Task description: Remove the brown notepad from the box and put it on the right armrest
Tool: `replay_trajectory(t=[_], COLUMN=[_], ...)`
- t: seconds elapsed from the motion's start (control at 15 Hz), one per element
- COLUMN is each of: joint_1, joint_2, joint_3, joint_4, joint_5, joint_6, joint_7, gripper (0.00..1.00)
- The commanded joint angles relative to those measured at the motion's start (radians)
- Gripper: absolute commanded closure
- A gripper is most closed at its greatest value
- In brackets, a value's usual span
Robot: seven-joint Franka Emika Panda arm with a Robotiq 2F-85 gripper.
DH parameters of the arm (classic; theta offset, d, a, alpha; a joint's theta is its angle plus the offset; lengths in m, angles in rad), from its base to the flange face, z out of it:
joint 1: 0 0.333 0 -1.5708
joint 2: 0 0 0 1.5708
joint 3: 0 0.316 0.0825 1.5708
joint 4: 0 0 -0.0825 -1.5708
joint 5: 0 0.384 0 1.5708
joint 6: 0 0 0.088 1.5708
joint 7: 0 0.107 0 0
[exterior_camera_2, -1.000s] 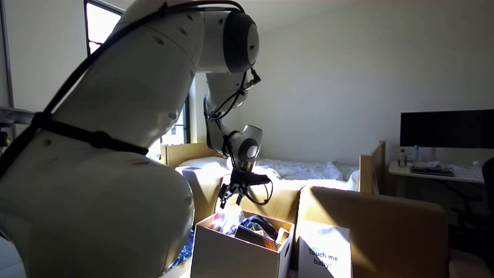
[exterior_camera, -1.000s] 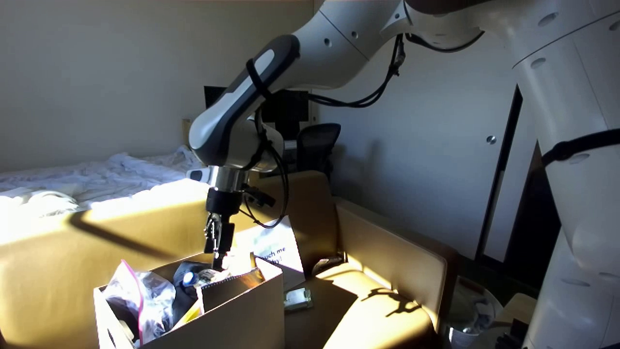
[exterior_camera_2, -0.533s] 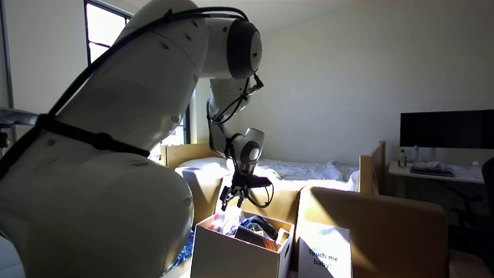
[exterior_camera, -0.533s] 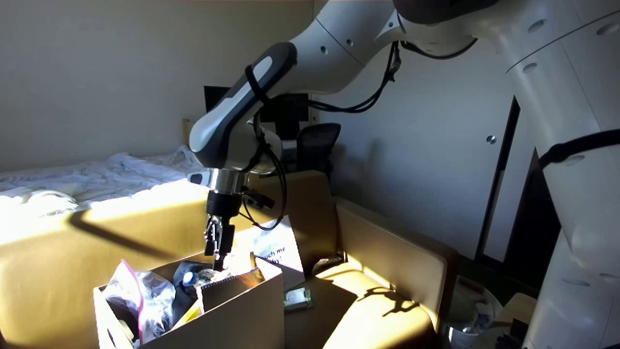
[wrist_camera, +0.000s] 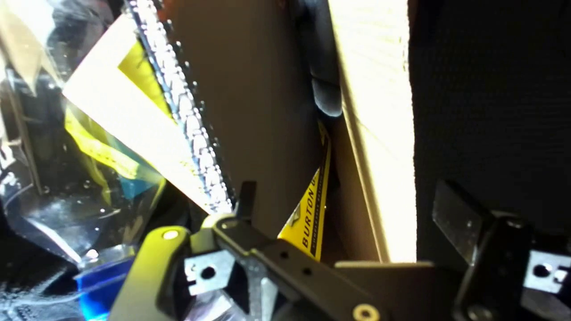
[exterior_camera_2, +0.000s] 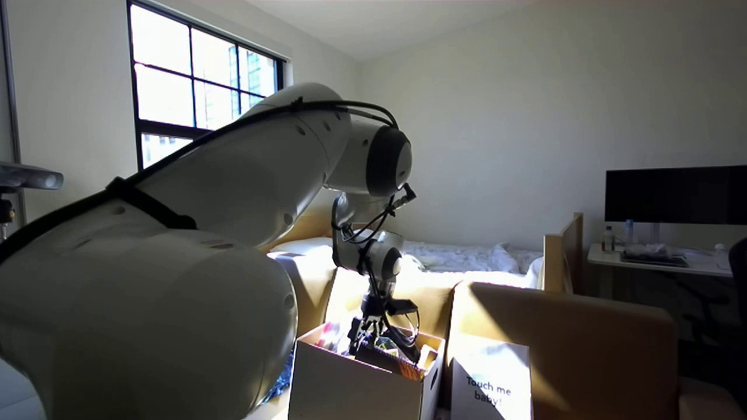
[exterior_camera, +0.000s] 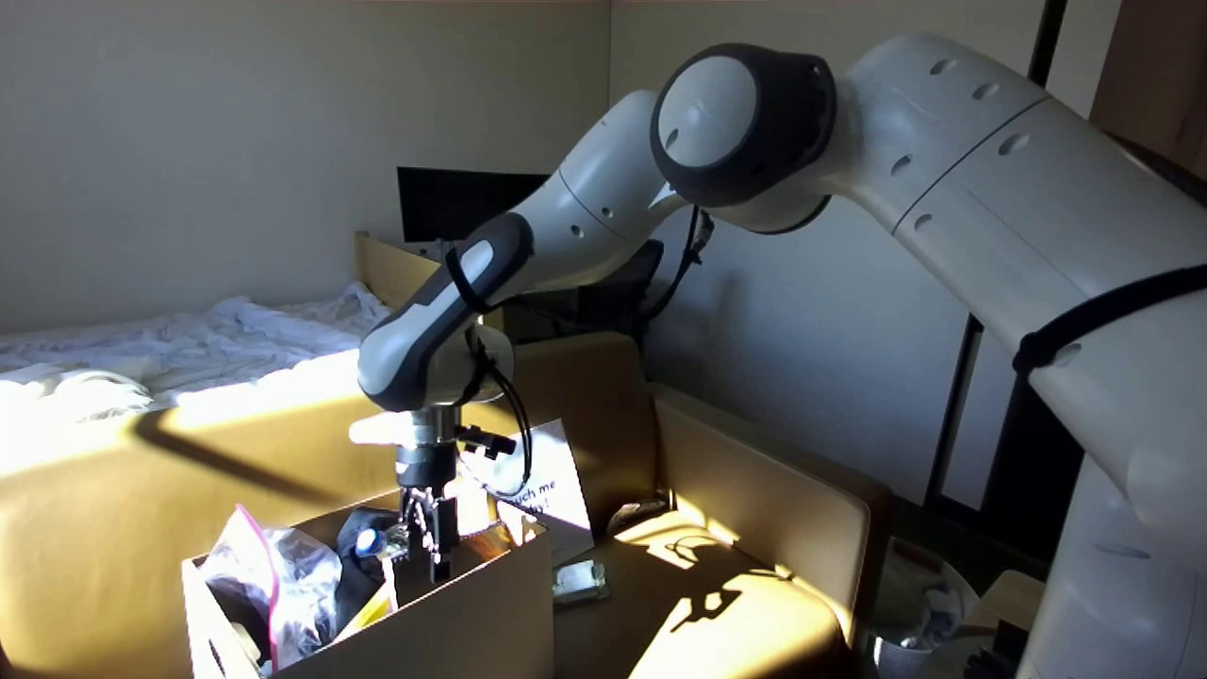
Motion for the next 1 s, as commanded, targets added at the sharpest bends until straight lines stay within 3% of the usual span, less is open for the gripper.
replay_trajectory(t=[0.0,0.33,0.47,0.8,0.93], joint_1=[0.033,0.044,0.04,-0.054,-0.055], joint_2=[0.011,-0.01,0.013,0.133,0.171], joint_3=[-0.038,-0.068,-0.06,0.098,0.113], joint_4=[0.048,0.039,0.055,0.129,0.16], joint_5=[-0.071,-0.119,-0.137,-0.066,-0.064], joint_6=[0.132,0.348,0.354,0.231,0.202], joint_7=[0.067,0.168,0.185,0.019,0.003], gripper=[0.0,0.0,0.0,0.0,0.0])
